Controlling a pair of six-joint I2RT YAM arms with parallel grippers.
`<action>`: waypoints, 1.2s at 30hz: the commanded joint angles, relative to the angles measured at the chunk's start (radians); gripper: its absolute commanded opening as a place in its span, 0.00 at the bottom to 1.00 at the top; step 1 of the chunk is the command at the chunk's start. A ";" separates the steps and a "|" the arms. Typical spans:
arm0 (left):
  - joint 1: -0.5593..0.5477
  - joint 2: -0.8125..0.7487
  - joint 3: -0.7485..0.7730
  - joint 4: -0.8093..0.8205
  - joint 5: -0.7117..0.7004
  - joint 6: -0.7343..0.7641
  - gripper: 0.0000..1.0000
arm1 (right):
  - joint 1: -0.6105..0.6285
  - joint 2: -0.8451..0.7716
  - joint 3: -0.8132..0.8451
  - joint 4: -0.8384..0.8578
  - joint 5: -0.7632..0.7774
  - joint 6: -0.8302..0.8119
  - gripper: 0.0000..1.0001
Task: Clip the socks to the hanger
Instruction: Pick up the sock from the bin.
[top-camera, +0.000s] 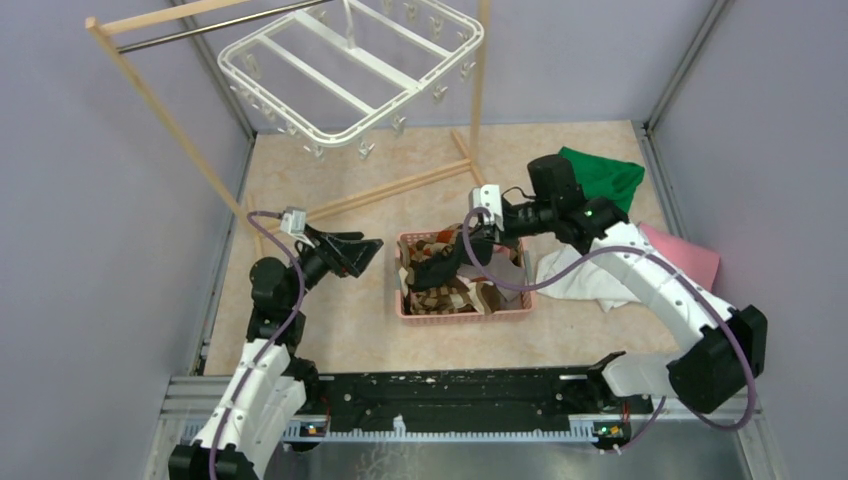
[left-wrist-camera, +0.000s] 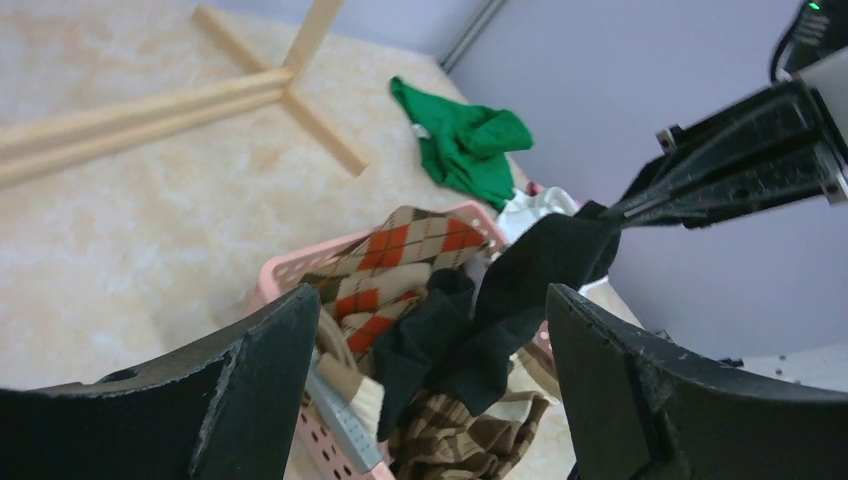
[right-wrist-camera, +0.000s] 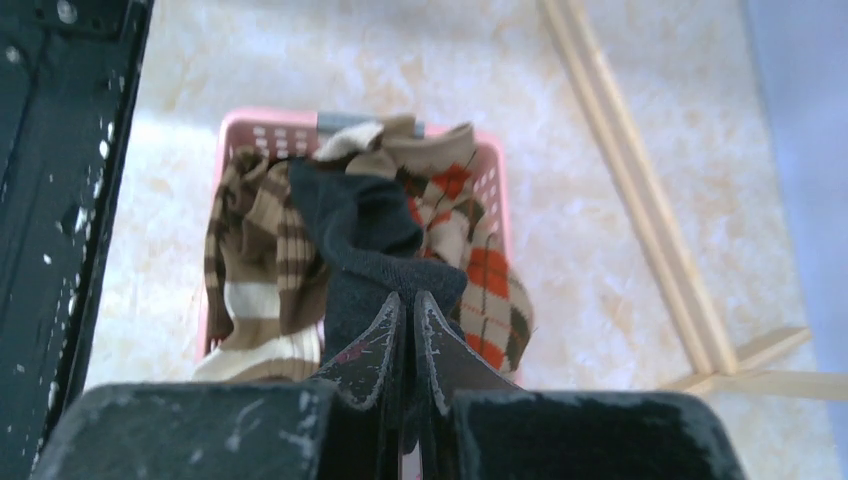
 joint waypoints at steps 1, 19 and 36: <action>-0.001 -0.041 -0.032 0.251 0.136 0.027 0.90 | 0.000 -0.074 0.042 0.053 -0.034 0.103 0.00; -0.279 0.024 -0.007 0.285 0.070 0.194 0.92 | -0.097 -0.178 0.033 0.389 -0.003 0.612 0.00; -0.454 0.302 0.151 0.268 -0.011 0.581 0.84 | -0.097 -0.193 -0.047 0.535 -0.032 0.760 0.00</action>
